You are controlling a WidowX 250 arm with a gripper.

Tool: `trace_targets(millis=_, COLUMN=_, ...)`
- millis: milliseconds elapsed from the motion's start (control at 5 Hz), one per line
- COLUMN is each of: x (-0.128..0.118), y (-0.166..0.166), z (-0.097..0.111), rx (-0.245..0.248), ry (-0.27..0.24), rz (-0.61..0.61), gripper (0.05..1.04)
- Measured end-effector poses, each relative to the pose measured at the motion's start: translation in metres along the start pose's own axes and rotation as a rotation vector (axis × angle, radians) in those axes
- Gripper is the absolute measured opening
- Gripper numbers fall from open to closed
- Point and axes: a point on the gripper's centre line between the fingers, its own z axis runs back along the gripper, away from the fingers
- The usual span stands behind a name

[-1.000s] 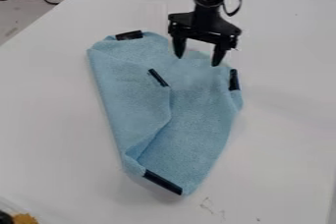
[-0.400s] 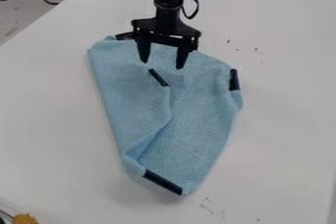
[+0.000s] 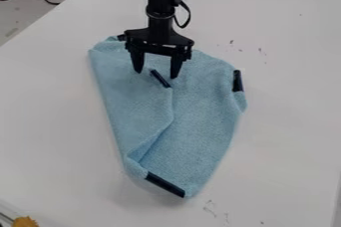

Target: Unfold the cloth from top right to bottom left

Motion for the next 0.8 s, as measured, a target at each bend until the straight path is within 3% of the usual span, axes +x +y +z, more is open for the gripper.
trace_targets(millis=200, x=-0.0027, y=-0.0006, z=-0.0078, rx=-0.010, ry=0.012, rz=-0.002, gripper=0.946)
trace_targets(millis=600, x=-0.0034, y=0.0006, z=-0.0090, rx=-0.007, ry=0.022, rz=-0.008, gripper=0.383)
trace_targets(millis=800, x=-0.0044, y=0.0031, z=-0.0086, rx=0.012, ry=0.029, rz=-0.002, gripper=0.276)
